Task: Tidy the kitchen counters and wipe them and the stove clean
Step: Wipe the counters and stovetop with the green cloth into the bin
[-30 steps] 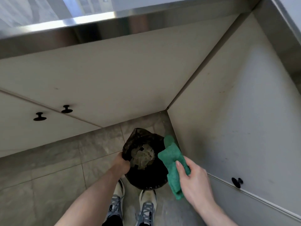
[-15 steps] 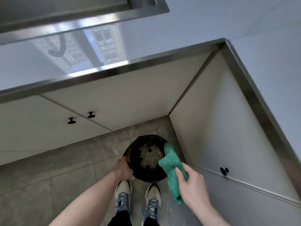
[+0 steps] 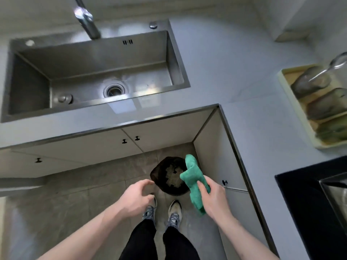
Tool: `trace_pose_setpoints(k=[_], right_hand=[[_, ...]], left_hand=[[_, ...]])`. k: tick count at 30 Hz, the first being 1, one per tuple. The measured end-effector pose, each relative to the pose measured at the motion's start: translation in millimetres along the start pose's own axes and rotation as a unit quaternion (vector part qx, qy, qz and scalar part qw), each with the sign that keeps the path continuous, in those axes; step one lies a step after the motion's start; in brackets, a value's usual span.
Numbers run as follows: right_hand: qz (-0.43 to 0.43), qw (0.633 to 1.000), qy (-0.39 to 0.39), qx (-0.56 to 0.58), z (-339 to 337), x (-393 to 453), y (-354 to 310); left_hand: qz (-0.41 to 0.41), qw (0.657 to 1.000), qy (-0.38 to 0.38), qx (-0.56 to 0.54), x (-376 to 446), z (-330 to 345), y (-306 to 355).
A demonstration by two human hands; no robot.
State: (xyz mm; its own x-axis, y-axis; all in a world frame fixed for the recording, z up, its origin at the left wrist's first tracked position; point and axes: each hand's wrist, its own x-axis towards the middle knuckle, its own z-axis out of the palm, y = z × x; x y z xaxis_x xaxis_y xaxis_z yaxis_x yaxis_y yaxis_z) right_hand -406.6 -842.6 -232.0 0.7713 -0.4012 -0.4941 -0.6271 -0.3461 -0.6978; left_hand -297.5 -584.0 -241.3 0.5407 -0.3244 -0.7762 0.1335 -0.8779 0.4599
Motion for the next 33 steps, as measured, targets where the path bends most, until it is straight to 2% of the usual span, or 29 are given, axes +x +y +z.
trace_pose_setpoints(k=[6,9,14,18,27,33], right_hand=[[-0.099,0.994,-0.023,-0.051,-27,-29,-89],[-0.152,0.985,-0.041,-0.066,-27,-27,-133],[-0.242,0.963,-0.074,-0.097,-7,-27,-222],[-0.289,0.947,-0.083,-0.11,24,-26,-284],[-0.35,0.926,-0.081,-0.119,162,-23,-402],[-0.361,0.92,-0.102,-0.116,220,-21,-453]], left_hand=[[0.062,0.991,0.115,-0.003,-97,-80,35],[0.074,0.984,0.159,0.016,-130,-110,34],[0.069,0.971,0.228,-0.028,-183,-154,4],[0.049,0.962,0.261,-0.057,-213,-186,-36],[0.015,0.944,0.32,-0.08,-255,-297,-173],[0.041,0.94,0.332,-0.066,-263,-368,-217]])
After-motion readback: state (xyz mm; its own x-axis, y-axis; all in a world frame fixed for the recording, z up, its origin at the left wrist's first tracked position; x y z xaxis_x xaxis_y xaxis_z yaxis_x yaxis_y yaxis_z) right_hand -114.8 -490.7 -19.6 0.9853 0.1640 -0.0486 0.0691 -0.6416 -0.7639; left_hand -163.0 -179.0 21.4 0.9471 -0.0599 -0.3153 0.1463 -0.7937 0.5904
